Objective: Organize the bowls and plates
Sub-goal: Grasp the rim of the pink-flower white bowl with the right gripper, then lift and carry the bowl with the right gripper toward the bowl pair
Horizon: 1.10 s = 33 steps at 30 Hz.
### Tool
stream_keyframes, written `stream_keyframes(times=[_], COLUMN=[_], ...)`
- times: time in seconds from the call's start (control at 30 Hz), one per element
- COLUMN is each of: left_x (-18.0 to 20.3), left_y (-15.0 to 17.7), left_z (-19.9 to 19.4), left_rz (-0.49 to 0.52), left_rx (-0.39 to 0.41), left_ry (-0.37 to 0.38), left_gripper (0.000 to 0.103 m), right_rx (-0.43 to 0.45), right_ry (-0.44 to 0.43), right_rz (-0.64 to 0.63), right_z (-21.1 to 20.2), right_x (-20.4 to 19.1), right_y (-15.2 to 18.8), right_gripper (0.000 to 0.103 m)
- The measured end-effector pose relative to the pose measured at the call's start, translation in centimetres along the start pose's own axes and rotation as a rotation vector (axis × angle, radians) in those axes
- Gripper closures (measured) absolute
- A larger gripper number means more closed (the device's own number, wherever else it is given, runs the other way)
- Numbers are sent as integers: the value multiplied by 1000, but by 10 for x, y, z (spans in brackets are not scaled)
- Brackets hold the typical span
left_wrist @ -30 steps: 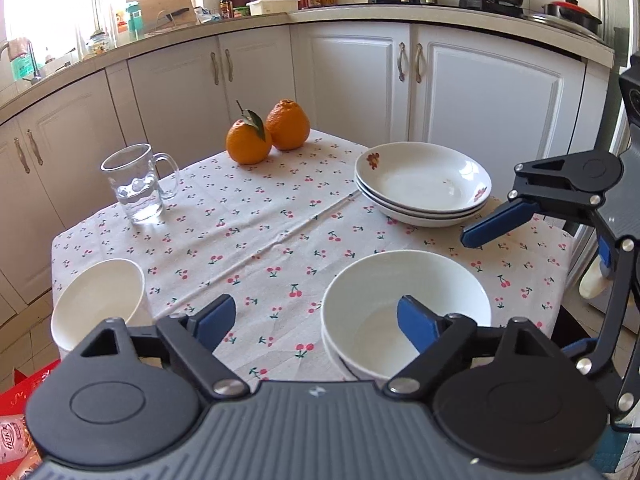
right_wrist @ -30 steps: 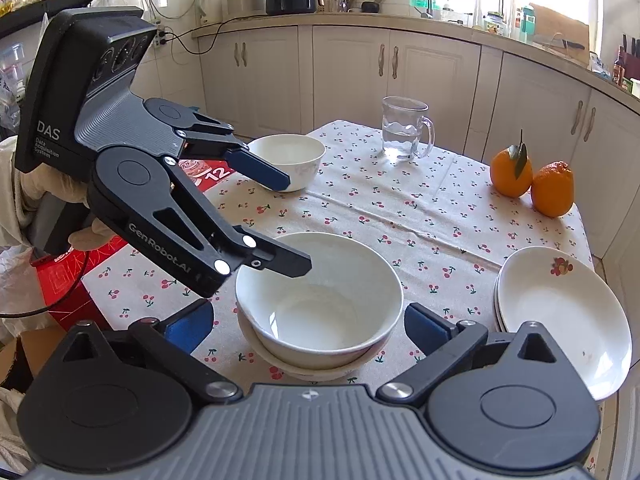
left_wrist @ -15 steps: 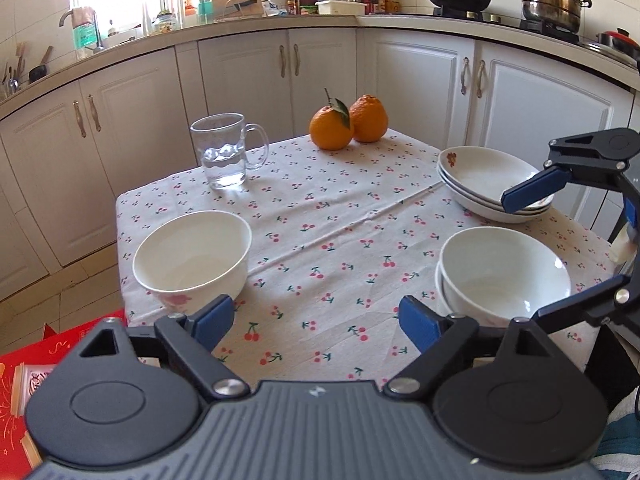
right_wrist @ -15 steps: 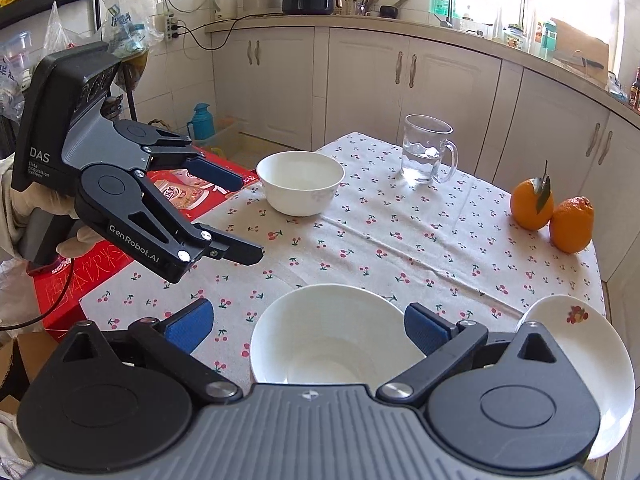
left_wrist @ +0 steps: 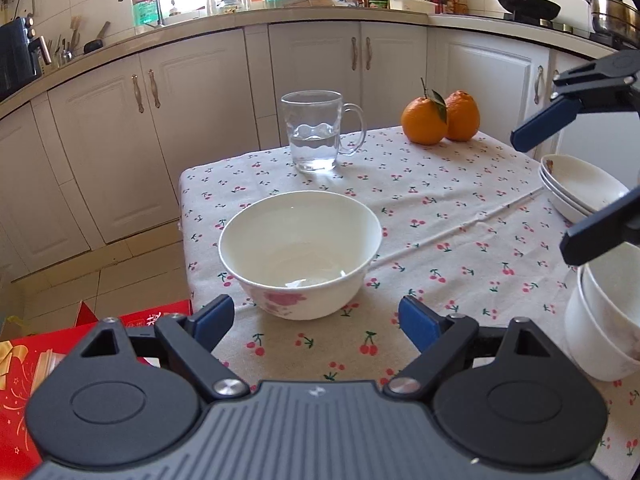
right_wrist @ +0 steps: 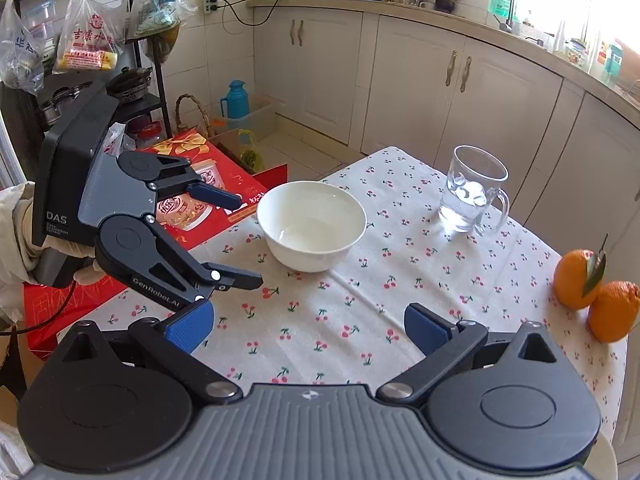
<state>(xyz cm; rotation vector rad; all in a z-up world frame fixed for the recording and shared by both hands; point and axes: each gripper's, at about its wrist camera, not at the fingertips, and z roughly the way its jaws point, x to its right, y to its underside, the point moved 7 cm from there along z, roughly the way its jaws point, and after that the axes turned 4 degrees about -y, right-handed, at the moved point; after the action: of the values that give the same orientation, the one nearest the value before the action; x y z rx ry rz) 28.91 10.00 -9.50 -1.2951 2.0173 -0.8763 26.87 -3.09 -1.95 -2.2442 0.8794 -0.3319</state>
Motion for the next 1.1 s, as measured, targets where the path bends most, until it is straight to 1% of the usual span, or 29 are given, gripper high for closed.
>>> stream_keyframes(times=[0.13,0.27,0.4,0.53,0.57,0.63,0.73,0.8,0.9,0.97,1.03,1.1], left_x=[-5,-6,-8,-9,-9,-8,-8,-8,-9,-9,-10,-10], left_y=[-2,-5,-8,-9,-9,-9,-10,-10,-10,-10,-11,-11], left_z=[11,18,24,29,30,30,30,30,29,29,30,29], left_rz=[-12,-25,-47,-60,-63,-57,-56,-54,-55,-55,-57,-56], left_rx=[5,23,29,25,25,25,22,22,19,17,14,10], left_ry=[-13,-9,-4,7,9,10,11,12,13,14,16,19], left_gripper=[14,14,15,14,14,15,15,15,15,15,16,16], right_rx=[-23,-51,-87,-108,-116,-129,-136,-137,-136,-139,-141,-141], right_ry=[-40,-65,-79,-113,-116,-126,-139,-154,-176,-186,-203,-200], right_rz=[6,9,16,41,49,71,100,118,123,122,126,121], right_z=[25,55,86,111,117,127,139,144,148,150,151,152], right_x=[13,23,33,40,41,46,53,55,54,53,51,50], right_y=[-24,-40,-49,-55,-56,-57,-58,-59,-60,-60,-60,-60], right_gripper=[1,3,9,12,15,18,22,27,30,36,38,38])
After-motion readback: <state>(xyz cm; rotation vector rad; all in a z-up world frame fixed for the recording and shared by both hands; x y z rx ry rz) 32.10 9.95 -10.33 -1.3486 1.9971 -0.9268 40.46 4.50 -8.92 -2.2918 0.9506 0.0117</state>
